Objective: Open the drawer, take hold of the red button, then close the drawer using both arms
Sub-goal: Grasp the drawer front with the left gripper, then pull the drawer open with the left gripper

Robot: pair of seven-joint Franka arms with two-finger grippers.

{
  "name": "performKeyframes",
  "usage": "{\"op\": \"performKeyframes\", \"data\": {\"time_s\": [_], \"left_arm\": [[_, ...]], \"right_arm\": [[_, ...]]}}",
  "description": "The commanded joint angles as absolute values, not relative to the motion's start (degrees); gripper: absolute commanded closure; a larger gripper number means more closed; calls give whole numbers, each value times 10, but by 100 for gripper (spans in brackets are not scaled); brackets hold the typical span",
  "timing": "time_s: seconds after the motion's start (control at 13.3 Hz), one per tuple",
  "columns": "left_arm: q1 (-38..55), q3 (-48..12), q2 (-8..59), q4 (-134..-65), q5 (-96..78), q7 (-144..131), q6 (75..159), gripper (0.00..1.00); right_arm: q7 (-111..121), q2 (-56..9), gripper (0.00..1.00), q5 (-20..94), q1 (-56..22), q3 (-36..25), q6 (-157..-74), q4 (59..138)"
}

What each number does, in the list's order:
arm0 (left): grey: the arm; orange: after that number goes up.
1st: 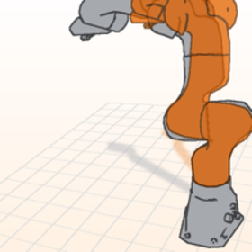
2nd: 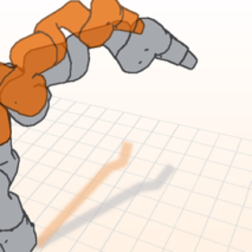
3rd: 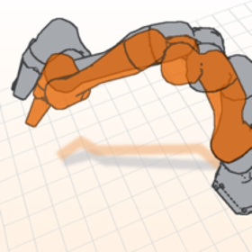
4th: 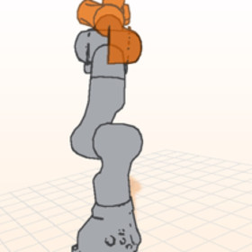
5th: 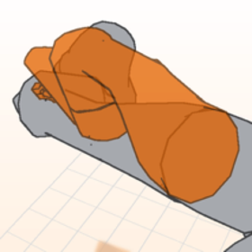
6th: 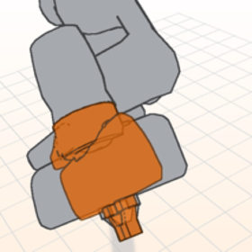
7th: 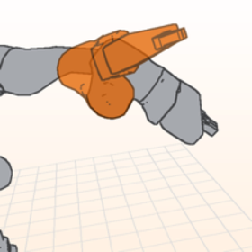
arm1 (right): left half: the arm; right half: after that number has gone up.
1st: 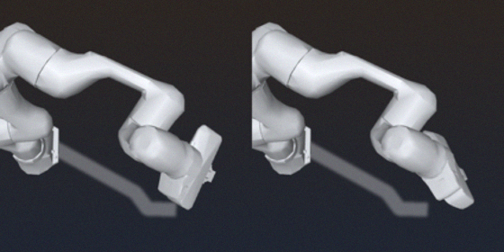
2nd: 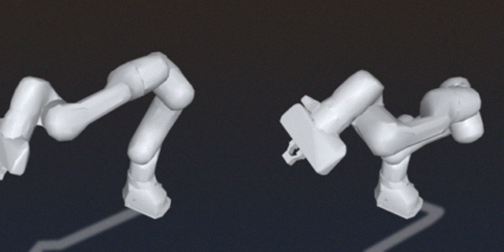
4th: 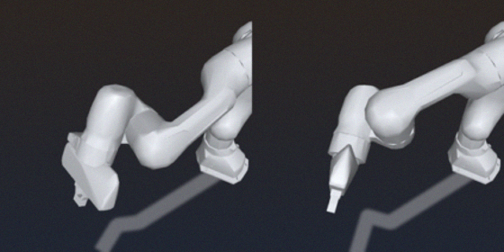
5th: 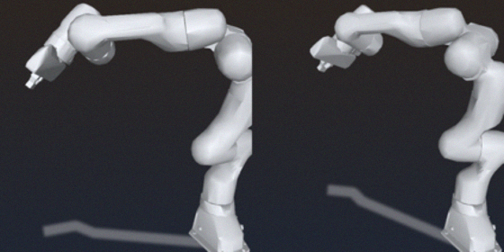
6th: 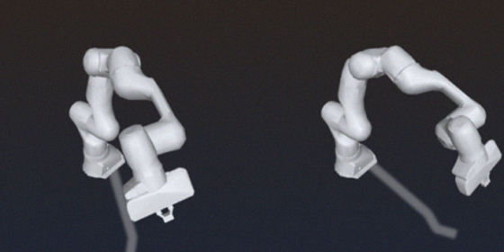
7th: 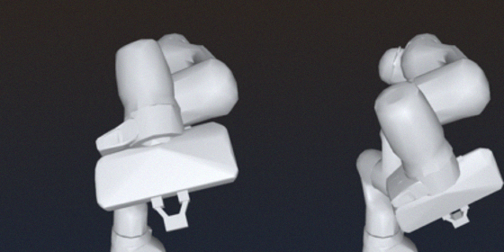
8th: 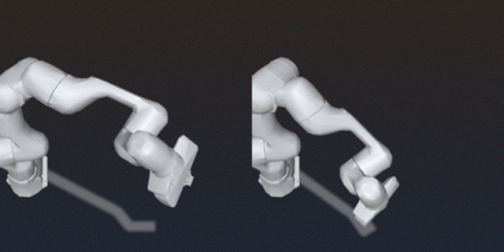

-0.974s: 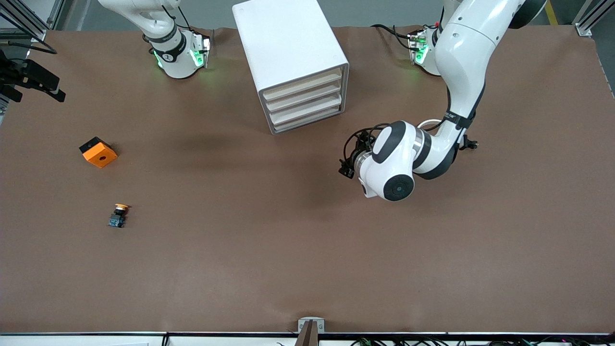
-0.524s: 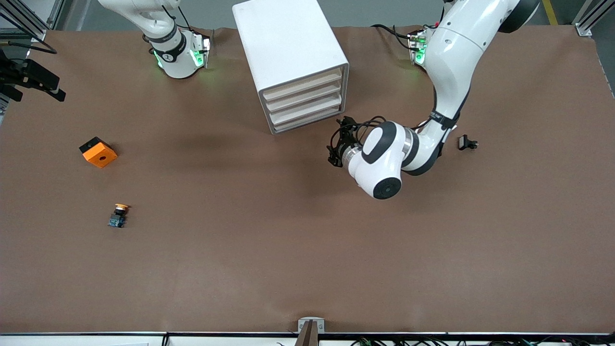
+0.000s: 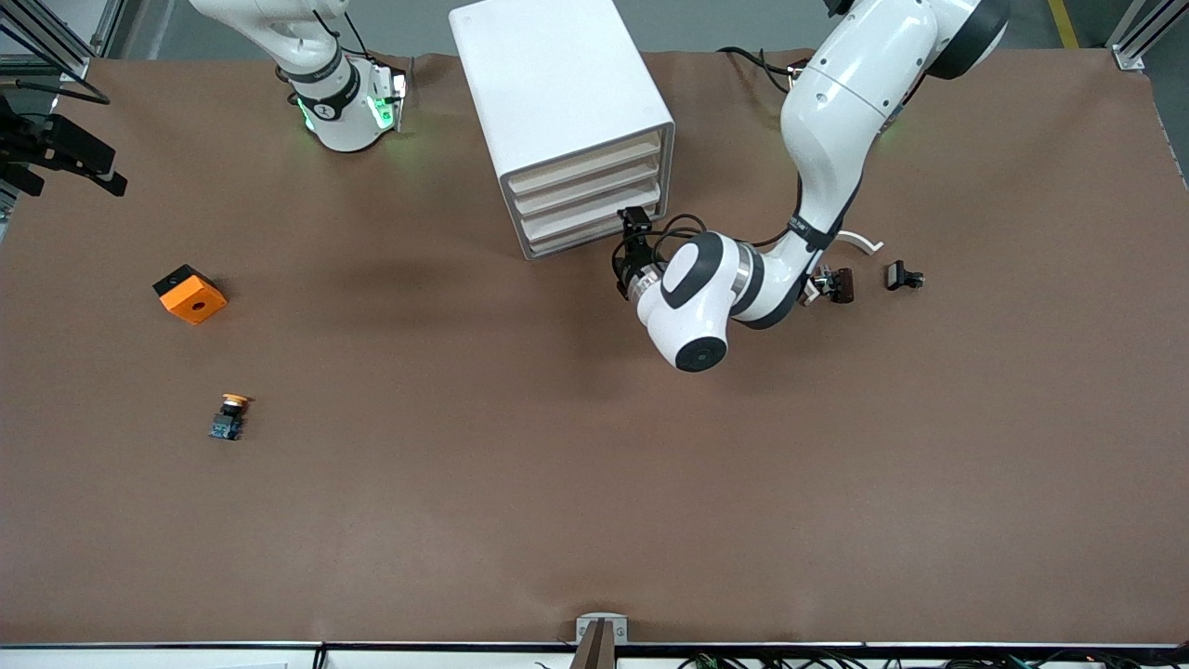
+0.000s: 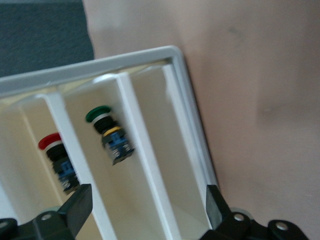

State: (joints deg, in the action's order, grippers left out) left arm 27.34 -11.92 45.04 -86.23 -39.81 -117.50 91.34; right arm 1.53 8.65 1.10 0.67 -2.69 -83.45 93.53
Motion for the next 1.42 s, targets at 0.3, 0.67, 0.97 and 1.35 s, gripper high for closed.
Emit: {"op": "performKeyframes", "data": {"time_s": [0.3, 0.67, 0.97, 1.35], "left_arm": [[285, -117, 453, -855, -456, -1207, 884, 22], [312, -117, 460, -855, -468, -1208, 880, 25], [320, -117, 461, -858, -468, -1216, 878, 37], [320, -117, 469, -855, -469, -1215, 878, 100]], "right_arm": [[11, 100, 0, 14, 13, -25, -832, 947], [11, 99, 0, 14, 13, -25, -832, 946], [11, 99, 0, 14, 13, -25, -828, 945], [11, 97, 0, 13, 14, -26, -828, 934]]}}
